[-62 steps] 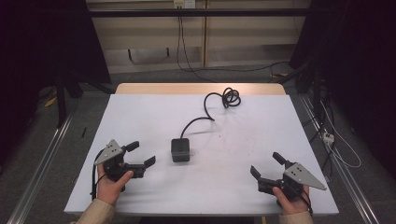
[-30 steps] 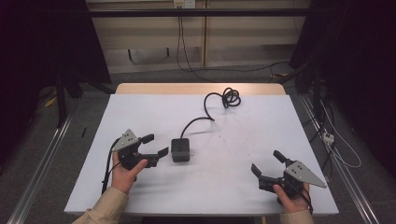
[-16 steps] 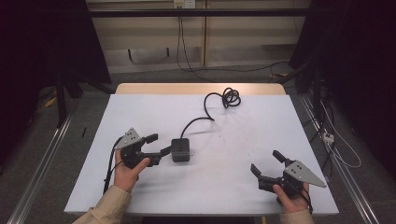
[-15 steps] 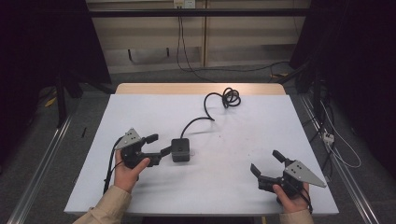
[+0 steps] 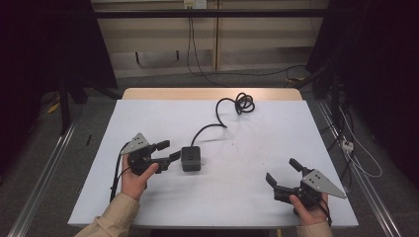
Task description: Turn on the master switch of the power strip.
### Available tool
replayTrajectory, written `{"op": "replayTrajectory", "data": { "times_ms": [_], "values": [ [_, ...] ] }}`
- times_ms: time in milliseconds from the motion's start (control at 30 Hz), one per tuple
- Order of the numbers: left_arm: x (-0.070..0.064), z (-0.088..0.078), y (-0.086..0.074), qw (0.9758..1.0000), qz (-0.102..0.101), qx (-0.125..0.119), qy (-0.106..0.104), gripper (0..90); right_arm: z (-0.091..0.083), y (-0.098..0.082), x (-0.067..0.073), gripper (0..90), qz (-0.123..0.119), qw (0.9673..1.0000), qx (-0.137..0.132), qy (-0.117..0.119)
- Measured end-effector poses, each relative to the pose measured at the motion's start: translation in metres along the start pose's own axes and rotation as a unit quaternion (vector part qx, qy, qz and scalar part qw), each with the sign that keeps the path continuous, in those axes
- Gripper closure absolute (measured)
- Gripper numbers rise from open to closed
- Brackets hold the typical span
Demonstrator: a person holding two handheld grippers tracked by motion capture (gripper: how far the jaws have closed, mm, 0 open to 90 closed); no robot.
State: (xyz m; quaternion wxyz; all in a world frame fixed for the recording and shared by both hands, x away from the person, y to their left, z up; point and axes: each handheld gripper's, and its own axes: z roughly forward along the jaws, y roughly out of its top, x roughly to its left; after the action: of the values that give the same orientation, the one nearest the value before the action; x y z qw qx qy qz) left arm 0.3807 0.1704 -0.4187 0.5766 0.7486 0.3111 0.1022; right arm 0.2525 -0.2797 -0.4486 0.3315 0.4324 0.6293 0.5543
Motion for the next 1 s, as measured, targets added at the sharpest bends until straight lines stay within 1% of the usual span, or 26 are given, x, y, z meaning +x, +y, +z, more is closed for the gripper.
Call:
{"op": "replayTrajectory", "data": {
  "times_ms": [100,133,233,267,300,400,533,667,733,800,967,1000],
  "values": [
    [-0.0002,0.0013,0.0005,1.0,0.0,0.006,-0.006,41.7,0.0002,0.0003,-0.0007,4.0,-0.003,1.0,0.001,0.0],
    [-0.0012,0.002,0.0011,0.9999,0.004,0.011,-0.007,43.1,0.0004,0.0007,-0.0006,3.9,-0.004,1.0,0.0,0.0],
    [-0.0014,0.0026,0.0017,0.9999,0.004,0.011,-0.008,47.2,0.0008,0.0011,-0.0001,3.9,-0.004,1.0,-0.001,0.001],
    [-0.001,0.0027,0.0021,0.9999,0.004,0.012,-0.009,47.2,0.0009,0.0011,0.0001,4.0,-0.006,1.0,0.0,0.001],
    [-0.0004,0.003,0.0025,0.9999,0.004,0.013,-0.01,49.9,0.0007,0.0012,0.0005,3.9,-0.007,1.0,0.001,0.001],
    [0.0001,0.0037,0.005,0.9997,-0.001,0.013,-0.018,54.1,0.0004,0.0017,0.0006,4.0,-0.006,1.0,0.001,0.001],
    [-0.0021,0.0049,0.0073,0.9996,-0.002,0.016,-0.024,56.8,0.0018,0.0021,0.0011,4.1,-0.003,1.0,0.0,0.001],
    [-0.0025,0.0054,0.0081,0.9995,-0.002,0.019,-0.024,59.6,0.0028,0.0021,0.0017,4.2,-0.007,1.0,0.001,0.005],
    [-0.0015,0.0055,0.0085,0.9994,-0.004,0.019,-0.027,61.9,0.0027,0.0023,0.0027,4.2,-0.008,0.9999,0.003,0.005],
    [0.0002,0.0051,0.0086,0.9995,-0.007,0.019,-0.023,63.0,0.0024,0.0027,0.0031,4.2,-0.01,0.9999,0.003,0.006],
    [0.0012,0.0045,0.009,0.9994,-0.008,0.023,-0.027,67.8,0.0026,0.0024,0.0025,4.2,-0.007,1.0,0.002,0.004],
    [0.0005,0.0044,0.0097,0.9992,-0.005,0.026,-0.03,68.6,0.0029,0.0025,0.0027,4.2,-0.006,1.0,0.002,0.004]
  ]
}}
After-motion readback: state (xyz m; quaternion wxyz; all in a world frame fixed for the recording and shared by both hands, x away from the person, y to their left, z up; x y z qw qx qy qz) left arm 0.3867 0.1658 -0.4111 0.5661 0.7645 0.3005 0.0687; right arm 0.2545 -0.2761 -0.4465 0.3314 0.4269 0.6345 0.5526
